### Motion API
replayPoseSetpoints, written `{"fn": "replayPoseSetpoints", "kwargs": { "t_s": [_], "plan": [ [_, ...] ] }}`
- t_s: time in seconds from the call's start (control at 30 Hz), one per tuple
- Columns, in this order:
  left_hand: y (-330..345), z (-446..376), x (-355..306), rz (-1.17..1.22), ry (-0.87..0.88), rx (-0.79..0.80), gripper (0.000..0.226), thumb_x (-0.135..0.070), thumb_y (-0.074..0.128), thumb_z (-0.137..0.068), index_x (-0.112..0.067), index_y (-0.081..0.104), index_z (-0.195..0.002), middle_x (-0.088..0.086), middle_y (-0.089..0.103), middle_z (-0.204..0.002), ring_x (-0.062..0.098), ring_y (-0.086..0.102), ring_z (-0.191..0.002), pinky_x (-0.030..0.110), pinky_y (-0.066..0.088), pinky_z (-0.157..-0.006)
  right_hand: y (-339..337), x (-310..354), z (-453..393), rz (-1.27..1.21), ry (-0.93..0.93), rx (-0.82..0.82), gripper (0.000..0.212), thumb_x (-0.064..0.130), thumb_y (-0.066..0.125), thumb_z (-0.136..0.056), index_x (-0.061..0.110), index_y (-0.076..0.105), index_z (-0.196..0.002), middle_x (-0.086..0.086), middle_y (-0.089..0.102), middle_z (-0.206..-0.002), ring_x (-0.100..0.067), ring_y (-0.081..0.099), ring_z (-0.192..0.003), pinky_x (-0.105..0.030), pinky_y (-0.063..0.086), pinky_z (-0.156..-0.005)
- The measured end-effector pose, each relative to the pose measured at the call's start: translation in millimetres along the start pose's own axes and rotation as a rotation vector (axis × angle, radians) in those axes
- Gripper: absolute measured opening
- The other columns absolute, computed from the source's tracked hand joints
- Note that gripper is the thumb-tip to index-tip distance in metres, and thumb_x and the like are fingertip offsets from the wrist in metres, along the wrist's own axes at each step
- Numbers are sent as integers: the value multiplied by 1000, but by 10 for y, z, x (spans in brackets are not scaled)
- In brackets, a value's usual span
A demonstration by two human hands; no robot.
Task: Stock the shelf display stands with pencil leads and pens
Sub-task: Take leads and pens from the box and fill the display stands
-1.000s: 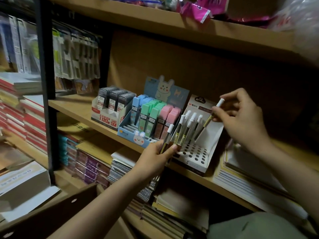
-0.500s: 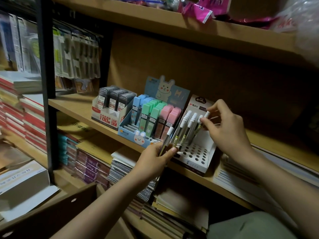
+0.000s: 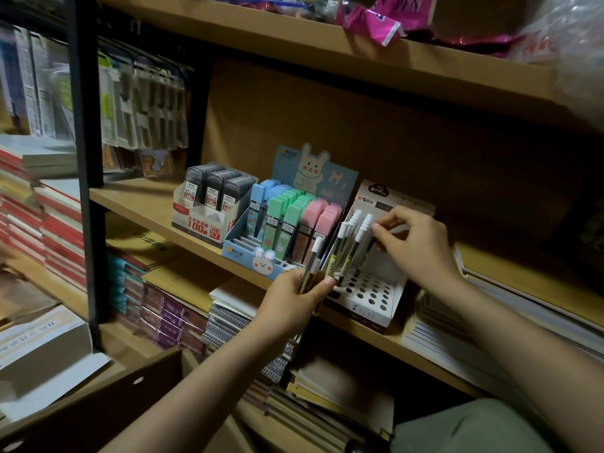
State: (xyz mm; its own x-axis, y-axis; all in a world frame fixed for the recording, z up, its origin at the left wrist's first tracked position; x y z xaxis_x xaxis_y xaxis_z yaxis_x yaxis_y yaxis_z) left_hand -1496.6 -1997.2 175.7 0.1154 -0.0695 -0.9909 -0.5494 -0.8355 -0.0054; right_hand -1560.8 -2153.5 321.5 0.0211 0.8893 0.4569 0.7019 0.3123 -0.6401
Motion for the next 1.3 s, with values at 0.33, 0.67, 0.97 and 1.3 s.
{"fn": "replayPoseSetpoints", "kwargs": {
  "t_s": [0.33, 0.67, 0.97, 1.3],
  "plan": [
    [176, 75, -119, 275, 10, 209, 24, -42, 68, -74, -25, 76, -89, -10, 62, -64, 4, 51, -52, 23, 39, -53, -152, 267, 194, -215, -51, 2, 23, 27, 66, -89, 30, 63, -112, 15, 64, -91, 3, 63, -83, -20, 55, -69],
    [271, 164, -239, 289, 28, 299, 22, -35, 65, -80, -23, 72, -96, -9, 57, -62, 3, 46, -49, 18, 35, -49, 81, 486, 312, -477, -40, 208, 36, 9, 75, -81, 33, 62, -105, -1, 72, -87, -13, 73, -75, -26, 59, -66],
    [204, 133, -144, 449, -172, 292, 36, 4, 33, -96, -9, 56, -121, 2, 54, -77, 11, 42, -61, 25, 34, -61, -333, 255, 226, -174, -108, -68, 33, 15, 73, -83, 29, 56, -108, 18, 63, -93, 6, 65, -88, -17, 57, -72],
    [104, 110, -150, 250, -22, 266, 26, -10, 40, -102, -16, 52, -124, 18, 65, -112, 14, 59, -77, 19, 51, -66, -171, 188, 328, -158, -147, -68, 30, 14, 71, -84, 27, 56, -107, 17, 63, -94, 10, 65, -84, -10, 54, -67]
  ]
}}
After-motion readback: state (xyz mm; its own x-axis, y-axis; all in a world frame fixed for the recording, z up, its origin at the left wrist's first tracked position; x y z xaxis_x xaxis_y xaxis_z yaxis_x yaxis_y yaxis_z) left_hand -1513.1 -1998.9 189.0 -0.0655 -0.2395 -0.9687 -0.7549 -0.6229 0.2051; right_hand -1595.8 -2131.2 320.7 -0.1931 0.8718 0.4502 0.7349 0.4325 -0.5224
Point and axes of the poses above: each hand's wrist, its own z-axis away from the middle knuckle, its own y-axis out of the palm, x = y × z, the point moved 10 cm from there along -z, towards the middle knuckle
